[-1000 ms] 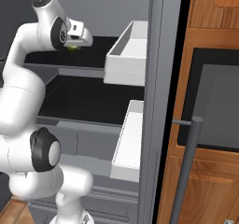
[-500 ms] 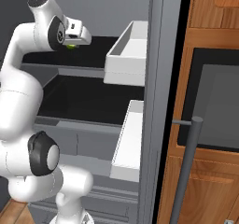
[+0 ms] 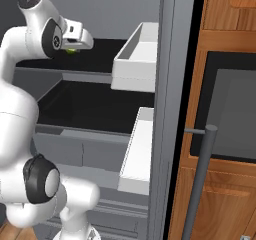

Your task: There is a bowl on the dining counter. Grab a lemon wedge from the fridge and place it in the bowl. Then get the liquor bottle and glass cup from the cabinet and place them next to the bowl.

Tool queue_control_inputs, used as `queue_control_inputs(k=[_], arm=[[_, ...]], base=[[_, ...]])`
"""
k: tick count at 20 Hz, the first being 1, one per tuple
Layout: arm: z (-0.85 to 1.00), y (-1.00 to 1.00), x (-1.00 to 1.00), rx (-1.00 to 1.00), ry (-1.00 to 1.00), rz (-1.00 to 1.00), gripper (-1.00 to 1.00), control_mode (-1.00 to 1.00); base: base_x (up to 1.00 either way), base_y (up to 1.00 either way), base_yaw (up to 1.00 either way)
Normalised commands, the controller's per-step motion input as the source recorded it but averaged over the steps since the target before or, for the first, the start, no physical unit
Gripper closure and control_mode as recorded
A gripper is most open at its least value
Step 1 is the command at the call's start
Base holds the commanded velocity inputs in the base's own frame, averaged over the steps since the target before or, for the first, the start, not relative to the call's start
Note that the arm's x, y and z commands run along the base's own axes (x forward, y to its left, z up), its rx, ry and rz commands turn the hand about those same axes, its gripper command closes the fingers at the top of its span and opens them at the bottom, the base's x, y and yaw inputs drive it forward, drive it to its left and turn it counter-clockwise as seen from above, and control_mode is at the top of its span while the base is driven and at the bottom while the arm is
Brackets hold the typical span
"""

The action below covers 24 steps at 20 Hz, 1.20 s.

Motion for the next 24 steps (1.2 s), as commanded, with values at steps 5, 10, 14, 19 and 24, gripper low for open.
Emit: queue_control_inputs(k=[5,10,14,19,24], arm=[[0.20,-0.13,-0.55,0.01,0.00,0.00,1.00,-1.00],[0.37,-0.22,-0.58,0.02,0.00,0.00,1.00,-1.00],[0.33,-0.19,-0.57,0.04,0.00,0.00,1.00,-1.00],[0.10,-0.04,-0.77,0.03,0.00,0.00,1.00,-1.00],[0.00,0.00,-0.87,0.01,-0.03,0.00,1.00,-1.00]], base=[[0.00,0.00,0.00],[0.00,0.00,0.00],[0.00,0.00,0.00],[0.00,0.00,0.00],[0.00,0.00,0.00]])
